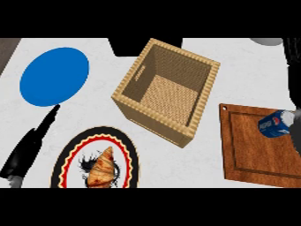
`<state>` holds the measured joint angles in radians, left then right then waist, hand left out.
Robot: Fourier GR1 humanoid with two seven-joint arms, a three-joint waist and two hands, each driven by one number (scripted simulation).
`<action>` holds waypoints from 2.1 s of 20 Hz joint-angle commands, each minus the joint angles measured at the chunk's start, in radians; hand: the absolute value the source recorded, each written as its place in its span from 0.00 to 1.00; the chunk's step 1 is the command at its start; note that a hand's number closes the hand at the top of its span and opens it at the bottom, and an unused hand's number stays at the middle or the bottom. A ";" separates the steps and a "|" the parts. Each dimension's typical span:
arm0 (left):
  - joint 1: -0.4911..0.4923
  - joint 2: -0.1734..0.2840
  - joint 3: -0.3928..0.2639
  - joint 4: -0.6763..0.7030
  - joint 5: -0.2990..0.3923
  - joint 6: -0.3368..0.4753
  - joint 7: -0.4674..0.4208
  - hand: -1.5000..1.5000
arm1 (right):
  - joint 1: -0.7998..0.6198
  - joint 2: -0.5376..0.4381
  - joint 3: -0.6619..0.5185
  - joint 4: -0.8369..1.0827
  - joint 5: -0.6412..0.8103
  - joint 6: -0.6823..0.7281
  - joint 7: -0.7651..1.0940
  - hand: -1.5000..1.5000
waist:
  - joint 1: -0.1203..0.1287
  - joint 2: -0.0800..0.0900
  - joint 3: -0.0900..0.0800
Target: Pick the can from the cutting board and place it in the basket
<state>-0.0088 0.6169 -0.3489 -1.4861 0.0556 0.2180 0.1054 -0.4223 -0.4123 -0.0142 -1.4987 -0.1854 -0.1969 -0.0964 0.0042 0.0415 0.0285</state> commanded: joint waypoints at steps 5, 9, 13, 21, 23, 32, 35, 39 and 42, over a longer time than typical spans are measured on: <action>-0.166 -0.027 0.098 -0.091 0.033 0.009 -0.118 0.50 | -0.012 0.013 0.136 0.090 -0.190 0.402 0.028 1.00 | 0.027 -0.031 -0.027; -0.195 -0.043 0.125 -0.088 0.088 -0.014 -0.107 0.50 | 0.063 0.286 0.172 0.070 -0.403 0.376 0.083 1.00 | 0.007 -0.037 -0.027; -0.184 -0.068 0.162 -0.059 0.077 -0.017 -0.129 0.50 | 0.221 0.211 0.294 -0.163 -0.117 0.214 0.089 0.00 | -0.017 -0.046 -0.029; -0.174 -0.076 0.149 -0.059 0.069 -0.011 -0.130 0.50 | -0.042 -0.219 0.199 -0.177 0.192 0.187 0.418 0.00 | -0.026 -0.051 -0.035; -0.179 -0.061 0.162 -0.047 0.073 -0.028 -0.143 0.50 | -0.083 -0.348 0.215 -0.180 0.219 0.307 0.483 0.00 | -0.026 -0.050 -0.037; -0.236 -0.060 0.174 -0.020 0.072 -0.053 -0.130 0.50 | -0.250 -0.638 0.307 -0.097 0.046 0.929 0.553 0.00 | 0.005 -0.037 -0.032; -0.220 -0.092 0.165 -0.020 0.074 -0.063 -0.159 0.50 | -0.337 -0.634 0.304 0.003 0.005 1.060 0.560 0.00 | 0.021 -0.036 -0.031; -0.218 -0.116 0.167 -0.016 0.038 -0.062 -0.164 0.50 | -0.350 -0.571 0.321 0.063 0.086 1.121 0.571 0.00 | 0.012 -0.038 -0.029; -0.202 -0.099 0.218 0.026 0.055 -0.108 -0.209 0.50 | -0.302 -0.588 0.290 0.057 0.121 1.168 0.528 0.00 | 0.002 -0.040 -0.029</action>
<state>-0.2230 0.5151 -0.1655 -1.4926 0.1087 0.1447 -0.0610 -0.7269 -0.9963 0.2957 -1.4760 -0.0952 0.8767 0.4491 0.0114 0.0025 -0.0012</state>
